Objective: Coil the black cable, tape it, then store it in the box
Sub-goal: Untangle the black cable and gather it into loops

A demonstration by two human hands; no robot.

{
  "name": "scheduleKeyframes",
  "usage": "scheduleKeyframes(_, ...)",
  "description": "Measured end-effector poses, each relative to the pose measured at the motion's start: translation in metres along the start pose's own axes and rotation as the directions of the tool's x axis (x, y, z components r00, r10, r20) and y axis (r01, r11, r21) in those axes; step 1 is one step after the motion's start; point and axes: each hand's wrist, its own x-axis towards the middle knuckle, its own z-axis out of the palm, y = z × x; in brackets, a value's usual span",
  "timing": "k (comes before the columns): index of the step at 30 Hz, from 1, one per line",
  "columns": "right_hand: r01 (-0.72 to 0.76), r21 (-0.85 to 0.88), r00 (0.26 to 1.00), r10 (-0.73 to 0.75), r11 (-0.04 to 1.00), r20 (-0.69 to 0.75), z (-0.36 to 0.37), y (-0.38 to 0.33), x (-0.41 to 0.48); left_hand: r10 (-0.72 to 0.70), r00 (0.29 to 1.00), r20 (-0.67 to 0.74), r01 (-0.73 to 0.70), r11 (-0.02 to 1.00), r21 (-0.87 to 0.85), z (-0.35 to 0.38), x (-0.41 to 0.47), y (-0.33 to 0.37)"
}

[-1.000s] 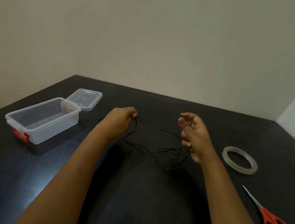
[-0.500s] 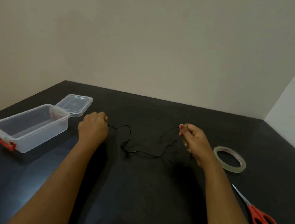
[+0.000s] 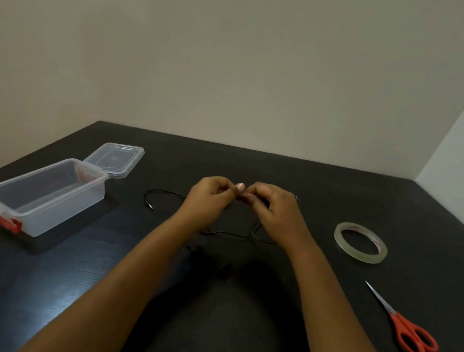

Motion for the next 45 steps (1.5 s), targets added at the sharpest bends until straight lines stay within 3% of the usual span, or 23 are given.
scheduleKeyframes(5,-0.06,-0.062,0.996,0.056,0.996,-0.068,-0.02,0.017,-0.003,-0.077,0.978,0.193,0.075,0.997,0.015,-0.041,0.0,-0.004)
scheduleKeyframes(8,-0.145,-0.063,0.971,0.129,0.987,-0.202,-0.029,0.032,-0.007,-0.112,0.971,0.209,0.148,0.976,-0.161,-0.06,-0.002,-0.009)
scheduleKeyframes(10,-0.226,-0.073,0.925,0.19,0.971,-0.328,-0.035,0.041,-0.01,-0.137,0.975,0.173,0.187,0.929,-0.318,-0.071,-0.004,-0.012)
scheduleKeyframes(13,-0.322,-0.11,0.877,0.253,0.94,-0.408,-0.039,0.047,-0.014,-0.17,0.97,0.172,0.233,0.851,-0.471,-0.079,-0.005,-0.015)
scheduleKeyframes(17,-0.384,-0.145,0.853,0.291,0.912,-0.433,-0.032,0.045,-0.013,-0.169,0.974,0.151,0.225,0.642,-0.733,-0.079,-0.002,-0.018)
scheduleKeyframes(20,-0.352,-0.158,0.879,0.267,0.923,-0.396,-0.022,0.037,-0.008,-0.146,0.985,0.091,0.152,0.482,-0.863,-0.064,0.003,-0.017)
scheduleKeyframes(22,-0.28,-0.192,0.922,0.207,0.941,-0.327,-0.01,0.024,-0.004,-0.118,0.992,0.05,0.096,0.425,-0.9,-0.045,0.005,-0.012)
scheduleKeyframes(24,-0.168,-0.2,0.963,0.117,0.965,-0.243,0.006,0.009,-0.002,-0.083,0.996,0.036,0.069,0.442,-0.894,-0.026,0.004,-0.005)
scheduleKeyframes(28,-0.007,-0.2,0.99,-0.021,0.98,-0.139,0.028,-0.014,0.0,-0.06,0.998,0.012,0.049,0.664,-0.746,0.0,-0.003,-0.001)
scheduleKeyframes(31,0.018,-0.185,0.991,-0.041,0.983,-0.124,0.03,-0.017,0.0,-0.062,0.998,-0.012,0.049,0.877,-0.478,0.004,-0.003,-0.006)
scheduleKeyframes(34,-0.01,-0.191,0.992,-0.015,0.982,-0.128,0.025,-0.009,0.0,-0.096,0.993,-0.063,0.081,0.974,-0.21,-0.005,0.001,-0.009)
scheduleKeyframes(38,-0.061,-0.22,0.992,0.034,0.973,-0.125,0.021,-0.001,0.0,-0.182,0.97,-0.161,0.194,0.979,0.065,-0.027,0.006,-0.021)
scheduleKeyframes(41,-0.11,-0.242,0.988,0.079,0.964,-0.136,0.019,0.004,-0.001,-0.247,0.941,-0.232,0.325,0.849,0.417,-0.047,0.01,-0.04)
scheduleKeyframes(45,-0.172,-0.245,0.976,0.131,0.954,-0.176,0.016,0.011,-0.001,-0.453,0.878,-0.153,0.459,0.707,0.538,-0.059,0.01,-0.048)
